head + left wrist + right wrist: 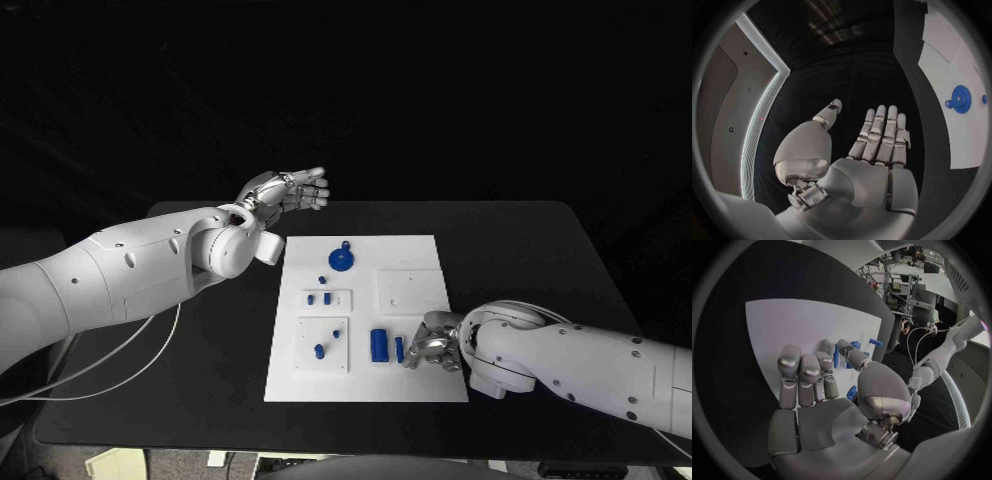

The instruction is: Assemble the parts on the task board

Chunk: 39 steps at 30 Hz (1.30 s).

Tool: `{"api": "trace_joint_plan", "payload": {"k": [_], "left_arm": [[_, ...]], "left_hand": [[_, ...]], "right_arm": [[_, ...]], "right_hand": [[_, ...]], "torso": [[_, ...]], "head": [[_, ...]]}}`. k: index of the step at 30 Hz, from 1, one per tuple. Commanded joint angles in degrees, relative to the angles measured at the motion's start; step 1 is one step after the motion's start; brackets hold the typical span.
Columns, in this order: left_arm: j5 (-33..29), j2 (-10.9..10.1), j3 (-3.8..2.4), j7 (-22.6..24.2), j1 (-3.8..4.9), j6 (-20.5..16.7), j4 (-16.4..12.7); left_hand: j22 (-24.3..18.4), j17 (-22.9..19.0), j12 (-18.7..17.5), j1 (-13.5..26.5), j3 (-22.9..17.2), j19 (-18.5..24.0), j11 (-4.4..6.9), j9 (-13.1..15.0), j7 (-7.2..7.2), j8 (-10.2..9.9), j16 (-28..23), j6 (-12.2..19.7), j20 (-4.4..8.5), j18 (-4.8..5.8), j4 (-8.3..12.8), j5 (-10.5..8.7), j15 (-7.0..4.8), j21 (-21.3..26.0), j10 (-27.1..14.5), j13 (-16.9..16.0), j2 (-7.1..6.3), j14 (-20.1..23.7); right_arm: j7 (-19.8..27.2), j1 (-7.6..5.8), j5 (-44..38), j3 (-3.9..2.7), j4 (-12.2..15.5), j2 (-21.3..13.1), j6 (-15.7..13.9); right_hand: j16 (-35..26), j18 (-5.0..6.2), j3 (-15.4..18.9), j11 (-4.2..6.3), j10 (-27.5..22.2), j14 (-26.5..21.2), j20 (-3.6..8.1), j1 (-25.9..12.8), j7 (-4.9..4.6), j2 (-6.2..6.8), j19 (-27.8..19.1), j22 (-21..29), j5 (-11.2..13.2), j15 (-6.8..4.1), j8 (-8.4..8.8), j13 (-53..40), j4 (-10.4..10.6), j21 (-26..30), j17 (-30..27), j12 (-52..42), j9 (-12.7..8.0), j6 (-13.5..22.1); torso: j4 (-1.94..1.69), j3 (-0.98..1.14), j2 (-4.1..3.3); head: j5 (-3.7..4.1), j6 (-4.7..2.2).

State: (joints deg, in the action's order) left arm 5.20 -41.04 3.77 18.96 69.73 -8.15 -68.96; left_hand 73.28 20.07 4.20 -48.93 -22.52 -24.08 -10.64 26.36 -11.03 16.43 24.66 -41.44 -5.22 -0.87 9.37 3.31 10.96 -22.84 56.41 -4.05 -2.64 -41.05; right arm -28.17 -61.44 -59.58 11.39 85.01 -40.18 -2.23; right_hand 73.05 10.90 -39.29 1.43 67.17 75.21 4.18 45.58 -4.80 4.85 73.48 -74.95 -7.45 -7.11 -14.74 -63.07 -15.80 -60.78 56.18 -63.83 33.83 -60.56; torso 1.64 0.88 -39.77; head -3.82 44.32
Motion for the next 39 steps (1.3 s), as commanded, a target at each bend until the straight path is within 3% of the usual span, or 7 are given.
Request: {"api": "trace_joint_plan", "payload": {"k": [1,8,15,29,34,37,39], "left_arm": [[0.07,0.04,-0.04,0.39,0.08,0.59,-0.02],[0.07,0.07,-0.04,0.49,0.08,0.54,0.77],[-0.50,1.03,-0.03,0.53,0.06,0.60,3.22],[-2.57,4.52,-0.05,1.17,0.05,1.10,13.07],[-3.61,5.00,-0.05,1.53,0.02,1.78,15.95],[-3.98,5.86,-0.06,1.90,-0.14,2.60,17.68],[-4.04,6.19,-0.06,2.08,-0.46,2.82,18.28]], "left_hand": [[0.08,-0.08,-0.31,-0.28,-0.15,-0.27,0.06,-0.06,-0.48,-0.11,-0.25,-0.50,0.01,0.63,-0.23,-0.07,0.04,0.34,0.34,0.08,-0.05,-0.42],[0.09,-0.09,-0.31,-0.30,-0.16,-0.27,0.06,-0.07,-0.47,-0.11,-0.25,-0.50,0.01,0.63,-0.22,-0.07,0.04,0.35,0.34,0.08,-0.06,-0.43],[0.11,-0.08,-0.29,-0.36,-0.18,-0.28,0.10,-0.07,-0.43,-0.08,-0.23,-0.54,0.02,0.62,-0.19,-0.07,0.02,0.38,0.37,0.07,-0.04,-0.47],[0.18,-0.08,-0.26,-0.65,-0.30,-0.34,0.23,-0.08,-0.29,-0.05,-0.20,-0.61,0.05,0.62,-0.06,-0.03,-0.09,0.44,0.45,0.06,0.22,-0.55],[0.19,-0.08,-0.27,-0.69,-0.28,-0.25,0.40,-0.09,-0.16,-0.04,-0.19,-0.62,0.07,0.69,-0.02,-0.04,-0.23,0.56,0.46,0.06,0.26,-0.57],[0.20,-0.09,-0.28,-0.67,-0.24,-0.18,0.51,-0.11,-0.07,-0.05,-0.19,-0.61,0.10,0.77,-0.01,-0.04,-0.36,0.65,0.46,0.06,0.31,-0.58],[0.20,-0.11,-0.30,-0.66,-0.20,-0.09,0.63,-0.13,0.03,-0.05,-0.22,-0.60,0.13,0.86,0.01,-0.04,-0.48,0.75,0.42,0.07,0.39,-0.53]], "right_arm": [[2.26,0.14,2.28,0.11,0.15,-0.68,0.77],[8.92,-0.35,5.82,-0.55,0.67,-2.85,-0.87],[20.92,-2.17,9.50,-3.56,-2.30,-3.23,-3.46],[39.02,-4.49,32.51,-8.73,-29.80,7.02,-6.98],[42.78,-3.23,36.96,-11.67,-37.00,10.51,-4.95],[43.89,-1.74,38.54,-14.14,-39.68,11.80,-2.91],[44.49,-1.41,38.55,-14.43,-40.69,11.96,-2.68]], "right_hand": [[-0.41,4.10,1.09,0.03,0.14,0.09,-0.37,-0.34,-0.10,0.95,-0.10,-0.61,-1.64,-0.34,0.26,0.02,0.08,0.05,0.05,0.24,-0.13,-0.13],[-0.80,4.10,3.66,-0.16,-0.28,-0.01,-0.04,-0.69,-0.33,3.33,-0.31,-0.45,-2.73,-0.26,0.66,-0.04,-0.12,0.41,-0.14,0.31,-0.19,0.80],[-1.21,4.10,4.89,-0.46,-0.70,-0.06,0.31,0.03,-0.67,3.92,-0.54,-0.30,-2.46,-0.02,1.19,-0.16,-0.05,0.83,-0.34,0.26,-0.19,2.13],[-9.61,3.78,7.79,-2.20,-7.47,-7.10,-2.27,3.36,-2.36,0.99,-9.48,2.30,-6.03,1.75,2.39,3.58,-0.76,8.91,-4.97,6.40,0.32,6.07],[-25.54,1.09,8.29,-5.71,-16.14,-18.26,-8.08,4.98,-5.24,0.03,-23.58,9.67,-7.74,7.52,3.75,17.44,-0.90,23.84,-14.00,21.53,0.28,10.50],[-38.73,-1.45,8.47,-9.57,-19.45,-27.20,-11.97,6.02,-4.67,-0.43,-34.83,15.74,-6.89,13.85,4.34,32.85,-0.66,34.51,-21.92,36.97,-0.36,13.33],[-43.92,-1.11,10.47,-9.89,-16.87,-26.92,-13.31,7.19,-4.65,-0.99,-36.08,18.17,-7.02,14.95,3.84,41.43,-0.79,37.63,-25.98,42.97,-1.03,13.57]], "torso": [[0.02,0.03,0.03],[0.10,0.04,0.10],[0.15,0.03,0.53],[0.46,-0.93,3.55],[0.63,-0.93,4.08],[0.72,-0.86,4.43],[0.69,-0.88,4.73]], "head": [[0.01,-0.18],[0.04,-0.52],[0.56,-2.53],[3.11,-12.49],[3.07,-15.07],[2.95,-15.86],[2.78,-16.15]]}}
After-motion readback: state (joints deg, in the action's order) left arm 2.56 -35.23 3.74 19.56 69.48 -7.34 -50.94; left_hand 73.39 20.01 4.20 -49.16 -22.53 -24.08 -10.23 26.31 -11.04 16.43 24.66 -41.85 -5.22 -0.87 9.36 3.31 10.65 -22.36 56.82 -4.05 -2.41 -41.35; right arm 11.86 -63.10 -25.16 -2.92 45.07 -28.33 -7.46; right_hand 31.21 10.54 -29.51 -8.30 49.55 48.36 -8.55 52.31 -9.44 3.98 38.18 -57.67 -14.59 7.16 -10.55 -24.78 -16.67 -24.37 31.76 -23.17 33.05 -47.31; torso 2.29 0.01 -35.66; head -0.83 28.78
